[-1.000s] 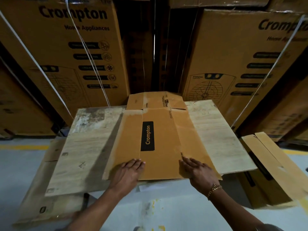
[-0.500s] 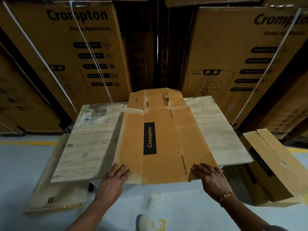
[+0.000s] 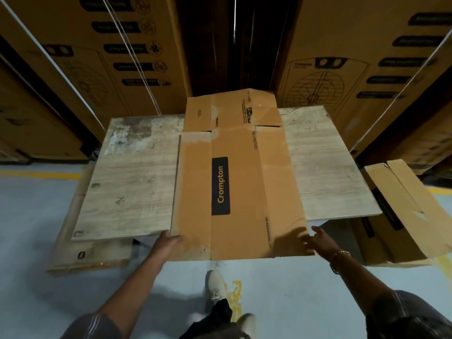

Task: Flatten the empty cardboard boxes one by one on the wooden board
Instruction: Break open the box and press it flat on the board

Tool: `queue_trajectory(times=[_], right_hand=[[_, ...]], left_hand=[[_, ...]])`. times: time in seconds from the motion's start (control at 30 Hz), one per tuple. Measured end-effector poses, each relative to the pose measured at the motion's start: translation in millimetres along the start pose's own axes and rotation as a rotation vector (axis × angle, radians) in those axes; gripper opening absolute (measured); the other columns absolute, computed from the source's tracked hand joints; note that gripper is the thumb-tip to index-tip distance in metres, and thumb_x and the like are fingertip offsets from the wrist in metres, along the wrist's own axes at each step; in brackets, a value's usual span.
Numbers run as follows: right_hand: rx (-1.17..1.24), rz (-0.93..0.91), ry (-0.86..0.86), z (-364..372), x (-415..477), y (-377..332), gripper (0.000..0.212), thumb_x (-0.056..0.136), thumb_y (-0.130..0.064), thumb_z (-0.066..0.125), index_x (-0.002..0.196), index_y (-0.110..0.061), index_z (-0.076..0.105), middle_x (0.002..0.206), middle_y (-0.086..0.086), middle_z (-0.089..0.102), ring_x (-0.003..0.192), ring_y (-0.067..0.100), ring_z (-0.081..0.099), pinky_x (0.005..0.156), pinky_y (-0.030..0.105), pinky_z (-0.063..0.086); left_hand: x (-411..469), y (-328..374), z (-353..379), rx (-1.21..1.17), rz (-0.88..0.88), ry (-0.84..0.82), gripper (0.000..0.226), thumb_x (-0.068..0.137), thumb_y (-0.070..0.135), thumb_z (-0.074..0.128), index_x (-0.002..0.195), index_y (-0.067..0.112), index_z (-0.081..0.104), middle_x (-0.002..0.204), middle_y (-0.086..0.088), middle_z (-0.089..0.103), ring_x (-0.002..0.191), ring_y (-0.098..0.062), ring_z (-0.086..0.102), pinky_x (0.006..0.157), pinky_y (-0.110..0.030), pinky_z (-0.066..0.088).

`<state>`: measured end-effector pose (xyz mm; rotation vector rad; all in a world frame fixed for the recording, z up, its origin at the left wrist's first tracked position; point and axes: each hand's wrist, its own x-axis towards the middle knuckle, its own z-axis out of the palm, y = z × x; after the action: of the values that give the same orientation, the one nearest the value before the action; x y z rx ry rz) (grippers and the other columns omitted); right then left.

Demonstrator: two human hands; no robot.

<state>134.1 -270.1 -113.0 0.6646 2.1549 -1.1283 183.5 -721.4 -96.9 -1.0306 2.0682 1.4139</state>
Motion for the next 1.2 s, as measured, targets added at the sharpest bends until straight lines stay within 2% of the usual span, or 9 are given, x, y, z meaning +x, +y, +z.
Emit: queue_trajectory(times=[0.2,0.4,0.53,0.6,0.67,0.87,1.03,1.1,1.2], right_hand=[[-0.042,0.072,0.105,7.8,14.9,-7.1,0.058,0.095,-0.022,0.061,0.145,-0.005,0.037,0.135,0.025,0.053,0.115,0.038,0.057,0.093,0.045,0.051],[0.076,0.011,0.197,4.9,6.3,-33.3,0.014,0.097,-0.01,0.049,0.101,0.002,0.057,0.104,0.025,0.06,0.093,0.035,0.055,0.086,0.042,0.045],[0.152,-0.018,0.17,7.6,9.7,-38.9,0.011,0.095,-0.013,0.05,0.094,-0.009,0.06,0.108,0.022,0.064,0.101,0.034,0.058,0.098,0.05,0.045],[0.168,-0.029,0.164,8.8,10.5,-42.2,0.015,0.088,-0.025,0.055,0.086,-0.012,0.062,0.095,0.018,0.065,0.095,0.033,0.06,0.095,0.05,0.047],[0.206,-0.022,0.15,10.1,9.9,-43.5,0.032,0.078,-0.035,0.054,0.093,-0.008,0.064,0.097,0.018,0.067,0.096,0.035,0.061,0.095,0.055,0.049],[0.256,-0.004,0.275,12.0,1.3,-42.3,0.02,0.097,-0.025,0.048,0.101,-0.008,0.058,0.106,0.018,0.061,0.099,0.036,0.056,0.092,0.047,0.046],[0.204,-0.147,0.392,21.1,-21.1,-35.1,0.022,0.1,-0.027,0.045,0.112,-0.011,0.055,0.103,0.014,0.059,0.097,0.035,0.057,0.085,0.046,0.046],[0.217,-0.176,0.396,22.6,-28.4,-31.9,0.022,0.1,-0.029,0.046,0.112,-0.014,0.056,0.104,0.012,0.06,0.1,0.037,0.058,0.091,0.051,0.048],[0.301,-0.18,0.391,26.7,-38.1,-30.6,0.019,0.101,-0.028,0.045,0.105,-0.017,0.06,0.105,0.012,0.063,0.101,0.036,0.058,0.094,0.053,0.046]], left_hand=[[11.7,5.1,-1.1,-0.029,-0.138,0.05,0.025,0.092,0.021,0.067,0.11,0.009,0.053,0.096,-0.008,0.058,0.082,-0.02,0.054,0.065,-0.031,0.04],[21.8,10.3,0.3,-0.13,-0.129,0.018,0.037,0.085,0.023,0.07,0.115,0.005,0.063,0.114,-0.014,0.068,0.096,-0.029,0.063,0.083,-0.037,0.049],[17.6,24.7,20.4,-0.23,-0.201,0.103,0.042,0.102,0.021,0.051,0.139,0.0,0.049,0.141,-0.017,0.05,0.127,-0.035,0.047,0.099,-0.04,0.036],[14.5,27.9,31.2,-0.273,-0.204,0.178,0.039,0.103,0.019,0.048,0.135,-0.003,0.05,0.14,-0.021,0.051,0.126,-0.037,0.048,0.092,-0.037,0.037],[6.1,31.1,35.7,-0.294,-0.186,0.245,0.035,0.103,0.018,0.047,0.129,-0.003,0.054,0.13,-0.022,0.056,0.119,-0.038,0.053,0.089,-0.037,0.038],[12.0,9.2,32.3,-0.347,-0.091,0.366,0.005,0.096,0.032,0.056,0.097,0.027,0.055,0.118,-0.011,0.065,0.111,-0.038,0.056,0.106,-0.059,0.037],[-37.3,27.9,24.9,-0.442,0.029,0.406,0.021,0.096,0.03,0.057,0.075,0.031,0.054,0.099,0.006,0.062,0.1,-0.026,0.055,0.108,-0.053,0.036],[-40.9,19.4,18.6,-0.51,0.052,0.413,0.006,0.091,0.033,0.061,0.09,0.027,0.063,0.105,0.007,0.063,0.11,-0.029,0.057,0.109,-0.053,0.036],[-48.4,7.4,2.1,-0.596,0.054,0.439,0.046,0.079,0.043,0.063,0.119,0.02,0.063,0.122,0.0,0.066,0.118,-0.031,0.057,0.109,-0.053,0.038]])
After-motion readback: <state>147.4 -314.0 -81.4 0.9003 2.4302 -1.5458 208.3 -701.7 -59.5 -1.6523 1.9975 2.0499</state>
